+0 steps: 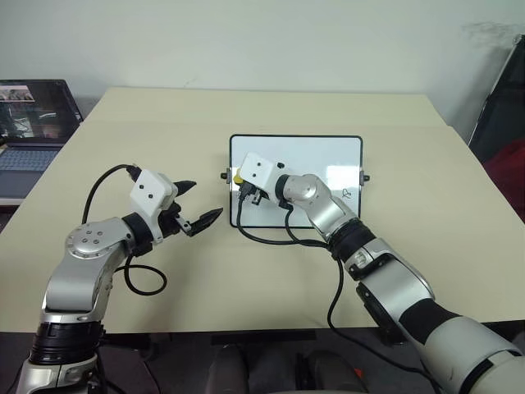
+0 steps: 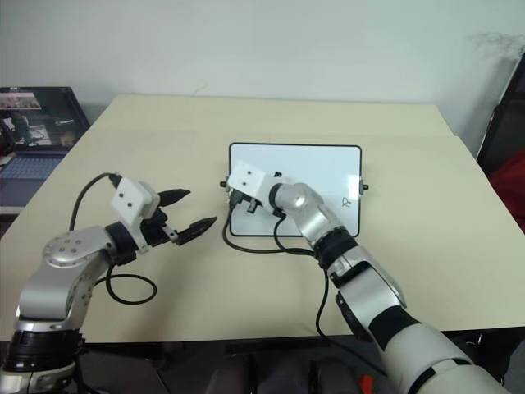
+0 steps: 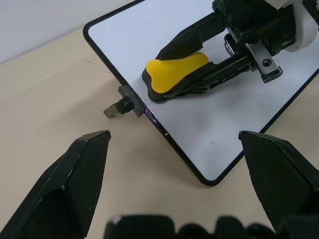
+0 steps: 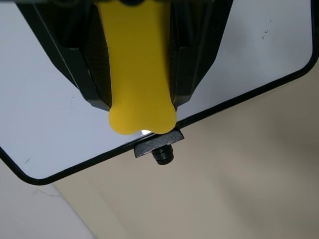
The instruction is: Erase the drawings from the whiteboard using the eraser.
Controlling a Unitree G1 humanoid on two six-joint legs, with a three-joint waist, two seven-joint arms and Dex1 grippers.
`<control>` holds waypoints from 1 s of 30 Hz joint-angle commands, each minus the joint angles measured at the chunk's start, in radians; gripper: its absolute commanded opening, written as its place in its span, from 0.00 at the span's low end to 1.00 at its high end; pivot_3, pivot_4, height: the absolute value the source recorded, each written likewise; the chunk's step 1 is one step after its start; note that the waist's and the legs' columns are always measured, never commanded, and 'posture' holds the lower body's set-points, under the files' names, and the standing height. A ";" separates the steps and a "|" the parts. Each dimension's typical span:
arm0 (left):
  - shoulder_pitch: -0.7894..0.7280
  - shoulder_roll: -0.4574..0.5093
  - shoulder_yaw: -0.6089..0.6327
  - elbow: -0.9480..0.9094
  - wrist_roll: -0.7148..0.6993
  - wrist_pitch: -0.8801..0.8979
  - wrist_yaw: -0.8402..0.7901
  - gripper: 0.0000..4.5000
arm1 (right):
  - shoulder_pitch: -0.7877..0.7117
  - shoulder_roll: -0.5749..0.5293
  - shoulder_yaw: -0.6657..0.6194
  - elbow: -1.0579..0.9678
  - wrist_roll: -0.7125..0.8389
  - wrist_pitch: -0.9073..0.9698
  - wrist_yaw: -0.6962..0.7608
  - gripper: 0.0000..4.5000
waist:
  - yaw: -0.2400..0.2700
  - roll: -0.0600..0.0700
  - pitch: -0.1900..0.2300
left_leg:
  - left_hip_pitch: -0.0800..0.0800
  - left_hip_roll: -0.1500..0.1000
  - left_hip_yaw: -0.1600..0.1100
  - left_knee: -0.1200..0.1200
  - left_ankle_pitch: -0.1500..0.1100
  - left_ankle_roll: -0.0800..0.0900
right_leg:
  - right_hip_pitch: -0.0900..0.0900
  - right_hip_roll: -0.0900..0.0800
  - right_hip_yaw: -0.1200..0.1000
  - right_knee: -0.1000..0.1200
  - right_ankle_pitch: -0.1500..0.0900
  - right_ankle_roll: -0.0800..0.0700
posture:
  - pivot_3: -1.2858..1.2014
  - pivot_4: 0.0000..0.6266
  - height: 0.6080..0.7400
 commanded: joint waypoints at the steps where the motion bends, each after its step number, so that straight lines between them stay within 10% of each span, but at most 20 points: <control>1: -0.014 0.018 0.015 -0.015 0.000 -0.018 -0.005 1.00 | 0.034 -0.024 -0.044 -0.154 0.039 0.114 0.034 0.28 | 0.000 0.000 0.000 | -0.001 0.000 0.000 0.000 0.000 0.000 | 0.000 0.000 0.000 0.000 0.000 0.000 | 0.52 0.24 1.00; 8: -0.013 0.017 0.008 -0.011 0.001 -0.019 -0.006 1.00 | -0.014 -0.027 -0.122 -0.459 0.124 0.299 0.052 0.28 | 0.002 0.001 0.002 | -0.026 -0.001 0.001 0.000 0.000 0.000 | -0.020 -0.001 0.000 0.000 0.001 0.001 | 0.52 0.24 1.00; 19: -0.031 0.020 -0.008 -0.004 0.008 -0.024 -0.019 1.00 | -0.120 0.013 -0.111 0.092 0.087 0.114 -0.033 0.27 | -0.009 0.001 0.004 | -0.022 -0.001 0.003 -0.001 -0.002 -0.003 | -0.017 0.000 0.001 -0.001 -0.001 0.000 | 0.52 0.24 1.00; 30: -0.029 0.011 -0.012 -0.008 0.008 -0.021 -0.024 1.00 | -0.018 -0.027 -0.003 0.209 0.004 0.117 0.054 0.27 | -0.016 0.001 -0.002 | -0.002 -0.001 0.001 -0.001 -0.001 -0.001 | -0.002 -0.002 -0.001 -0.001 0.000 0.000 | 0.52 0.24 1.00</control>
